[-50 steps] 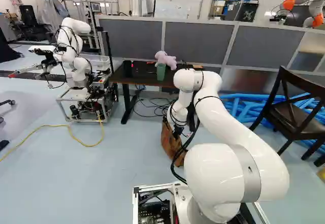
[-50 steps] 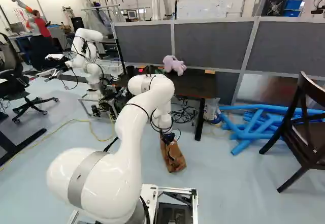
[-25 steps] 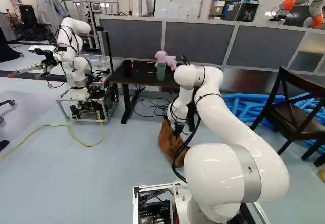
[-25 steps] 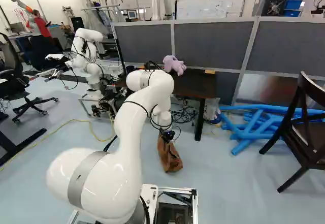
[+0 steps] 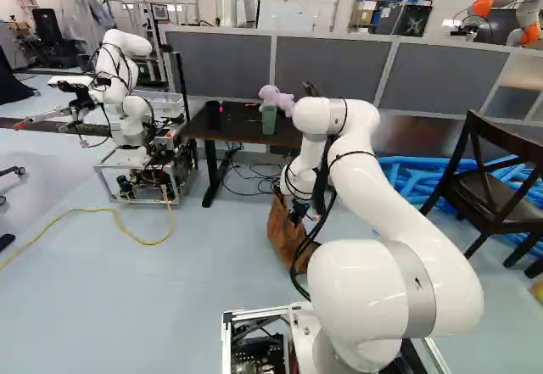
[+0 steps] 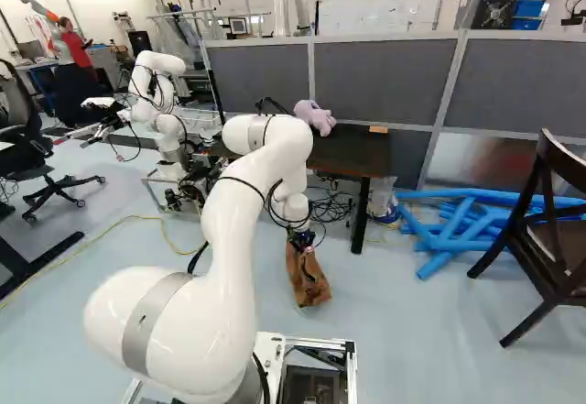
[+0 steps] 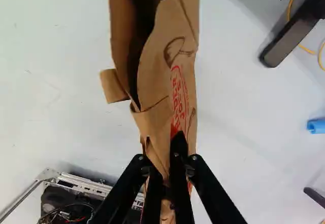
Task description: Pick up the bag on the ground and place it on the table
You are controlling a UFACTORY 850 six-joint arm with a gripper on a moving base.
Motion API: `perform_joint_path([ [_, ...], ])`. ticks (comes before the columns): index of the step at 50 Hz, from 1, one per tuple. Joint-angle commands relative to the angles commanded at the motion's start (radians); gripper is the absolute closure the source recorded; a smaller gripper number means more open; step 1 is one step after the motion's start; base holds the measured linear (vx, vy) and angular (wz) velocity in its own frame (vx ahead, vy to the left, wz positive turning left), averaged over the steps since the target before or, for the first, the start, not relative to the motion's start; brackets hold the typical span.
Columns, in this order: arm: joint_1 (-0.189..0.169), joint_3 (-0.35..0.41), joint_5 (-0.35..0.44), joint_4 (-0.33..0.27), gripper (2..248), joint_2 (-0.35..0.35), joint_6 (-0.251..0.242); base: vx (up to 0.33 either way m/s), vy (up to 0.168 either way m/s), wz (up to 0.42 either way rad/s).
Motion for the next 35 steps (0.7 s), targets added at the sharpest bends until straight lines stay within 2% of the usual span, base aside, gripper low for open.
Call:
perform_joint_path([
  [17,0.004,0.061,-0.026,0.058,229,0.067,0.000,0.000,0.000,0.000],
  [35,0.017,0.159,-0.058,0.109,229,0.150,0.000,0.000,0.000,0.000],
])
